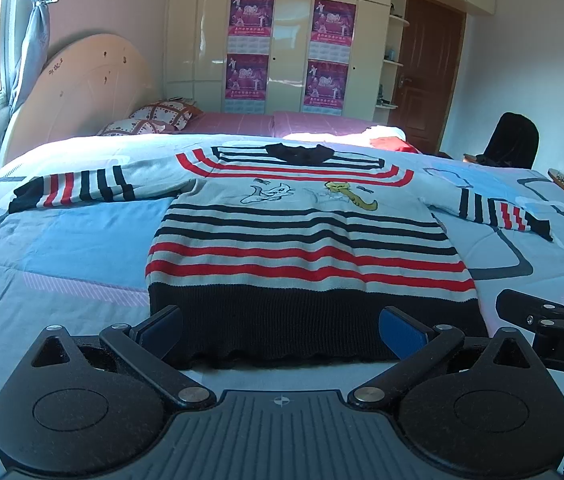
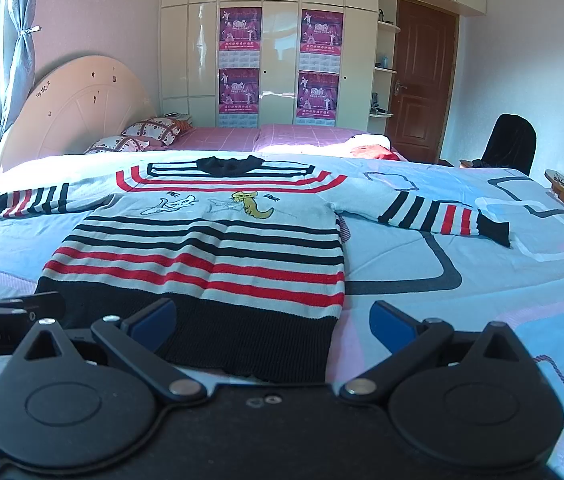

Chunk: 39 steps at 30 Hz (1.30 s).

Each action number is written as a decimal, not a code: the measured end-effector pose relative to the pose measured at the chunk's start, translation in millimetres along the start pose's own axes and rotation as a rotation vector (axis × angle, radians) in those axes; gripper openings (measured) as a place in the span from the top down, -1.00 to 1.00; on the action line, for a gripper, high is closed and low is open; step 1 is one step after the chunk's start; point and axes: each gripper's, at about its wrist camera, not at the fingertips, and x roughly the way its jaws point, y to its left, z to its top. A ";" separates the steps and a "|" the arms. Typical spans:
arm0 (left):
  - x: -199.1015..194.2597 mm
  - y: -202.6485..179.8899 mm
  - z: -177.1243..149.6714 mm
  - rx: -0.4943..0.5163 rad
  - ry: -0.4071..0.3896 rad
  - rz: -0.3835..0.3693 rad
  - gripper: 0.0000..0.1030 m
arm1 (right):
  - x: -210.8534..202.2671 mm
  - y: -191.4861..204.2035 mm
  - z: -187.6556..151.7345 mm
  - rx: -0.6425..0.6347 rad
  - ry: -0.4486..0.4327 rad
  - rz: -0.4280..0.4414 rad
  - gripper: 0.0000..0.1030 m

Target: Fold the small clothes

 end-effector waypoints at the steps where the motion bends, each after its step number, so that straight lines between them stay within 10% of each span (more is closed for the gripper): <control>1: 0.3 0.1 -0.2 0.000 0.002 0.000 -1.00 | 0.1 0.0 0.0 0.000 0.000 0.000 -0.99; 16: 19.1 27.6 12.3 -0.062 0.057 -0.012 -1.00 | 23.4 -34.5 17.8 0.108 -0.054 -0.032 -0.96; 28: 120.9 37.9 61.8 -0.164 0.035 0.060 -1.00 | 147.1 -238.1 64.5 0.495 -0.102 -0.199 -0.44; 39: 210.0 -4.4 93.4 -0.207 0.122 0.193 -1.00 | 287.3 -396.1 21.9 0.952 -0.023 -0.148 -0.10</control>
